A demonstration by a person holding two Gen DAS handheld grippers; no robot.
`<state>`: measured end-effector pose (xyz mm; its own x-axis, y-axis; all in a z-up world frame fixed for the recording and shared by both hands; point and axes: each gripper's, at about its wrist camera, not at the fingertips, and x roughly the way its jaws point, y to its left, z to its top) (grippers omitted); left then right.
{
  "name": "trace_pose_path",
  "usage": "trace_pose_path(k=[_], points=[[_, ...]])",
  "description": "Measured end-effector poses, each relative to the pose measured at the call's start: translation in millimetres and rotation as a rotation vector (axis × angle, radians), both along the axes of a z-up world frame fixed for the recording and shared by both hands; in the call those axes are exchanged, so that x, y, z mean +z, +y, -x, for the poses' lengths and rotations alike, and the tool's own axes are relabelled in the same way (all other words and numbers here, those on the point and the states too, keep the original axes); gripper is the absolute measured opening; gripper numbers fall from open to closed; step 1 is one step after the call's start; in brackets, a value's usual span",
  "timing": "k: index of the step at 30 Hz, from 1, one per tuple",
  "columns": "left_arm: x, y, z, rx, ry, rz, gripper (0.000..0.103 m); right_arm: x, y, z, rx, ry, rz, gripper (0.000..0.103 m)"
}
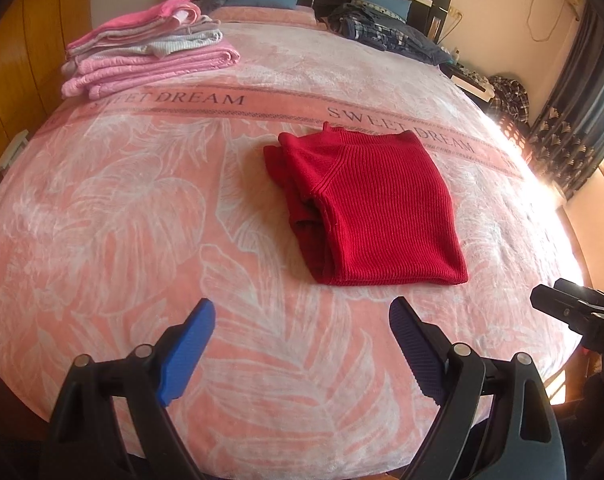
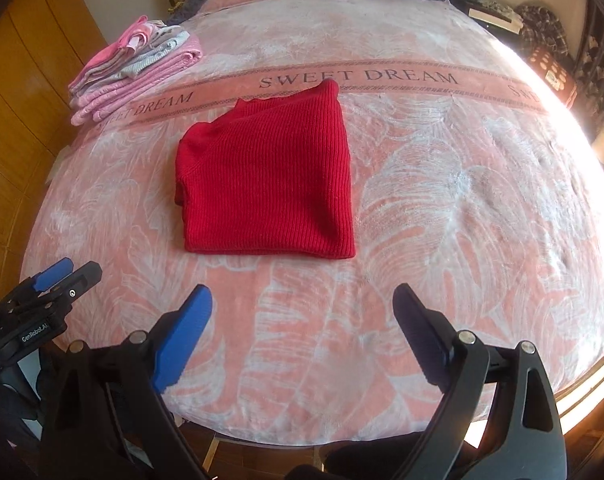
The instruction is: Fold small clothes
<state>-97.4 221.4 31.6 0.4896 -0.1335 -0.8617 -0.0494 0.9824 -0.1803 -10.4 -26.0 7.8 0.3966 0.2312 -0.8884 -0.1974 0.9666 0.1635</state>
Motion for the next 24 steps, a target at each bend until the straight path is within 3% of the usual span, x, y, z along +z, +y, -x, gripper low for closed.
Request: trace_pose_path(k=[10,24], points=[[-2,1,-2,0.026,0.005,-0.009,0.089,-8,14,1,0.065,0.048,-0.044,0.091],[-7,2,-4,0.032,0.014,-0.031,0.089,-16,16,3,0.071,0.077,-0.033,0.091]])
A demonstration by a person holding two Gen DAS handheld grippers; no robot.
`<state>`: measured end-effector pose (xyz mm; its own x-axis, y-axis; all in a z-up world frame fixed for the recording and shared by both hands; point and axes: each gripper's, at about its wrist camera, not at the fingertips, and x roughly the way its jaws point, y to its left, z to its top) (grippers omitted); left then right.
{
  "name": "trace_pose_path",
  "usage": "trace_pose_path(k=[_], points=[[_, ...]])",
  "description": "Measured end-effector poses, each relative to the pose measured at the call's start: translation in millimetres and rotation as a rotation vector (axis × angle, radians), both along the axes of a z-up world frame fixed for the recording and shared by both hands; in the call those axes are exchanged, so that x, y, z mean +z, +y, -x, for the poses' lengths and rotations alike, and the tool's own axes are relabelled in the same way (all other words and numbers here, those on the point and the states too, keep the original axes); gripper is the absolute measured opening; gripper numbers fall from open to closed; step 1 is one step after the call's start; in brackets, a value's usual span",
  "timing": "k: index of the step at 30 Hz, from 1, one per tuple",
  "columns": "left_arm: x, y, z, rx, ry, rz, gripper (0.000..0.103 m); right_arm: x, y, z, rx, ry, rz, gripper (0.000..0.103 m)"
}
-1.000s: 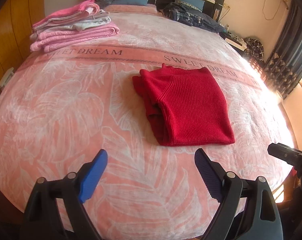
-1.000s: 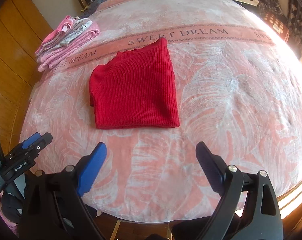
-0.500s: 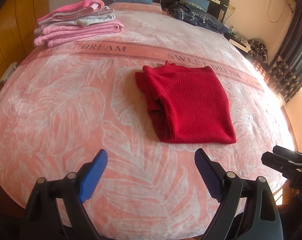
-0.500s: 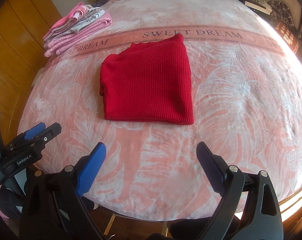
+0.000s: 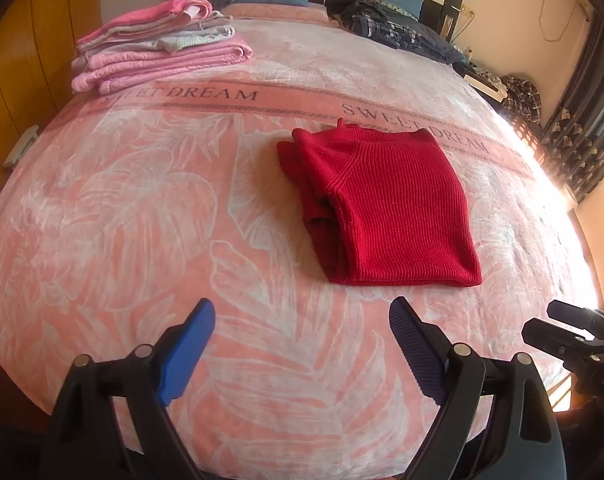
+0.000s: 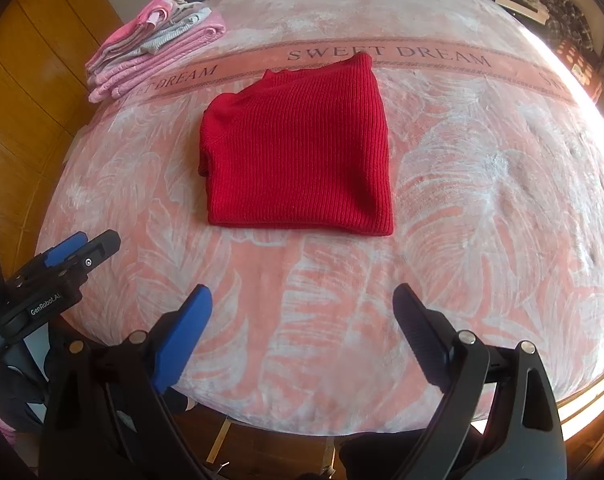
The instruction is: Fold small clothes
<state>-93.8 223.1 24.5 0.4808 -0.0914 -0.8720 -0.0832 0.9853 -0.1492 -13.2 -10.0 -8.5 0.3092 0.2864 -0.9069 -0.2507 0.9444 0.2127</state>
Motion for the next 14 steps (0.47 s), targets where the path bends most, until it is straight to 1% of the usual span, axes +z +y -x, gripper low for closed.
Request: trace_pose_path(k=[8,11,14], points=[[-1,1,-1,0.005,0.002,-0.011,0.09,-8,-1,-3,0.008,0.036,0.012,0.091],[0,1,-1,0.007,-0.003,-0.015,0.091,-11,-2,-3,-0.003,0.063,0.003,0.091],[1,1,-1,0.008,-0.009,-0.017,0.091,-12,-2,-3,-0.011,0.071,0.001,0.091]])
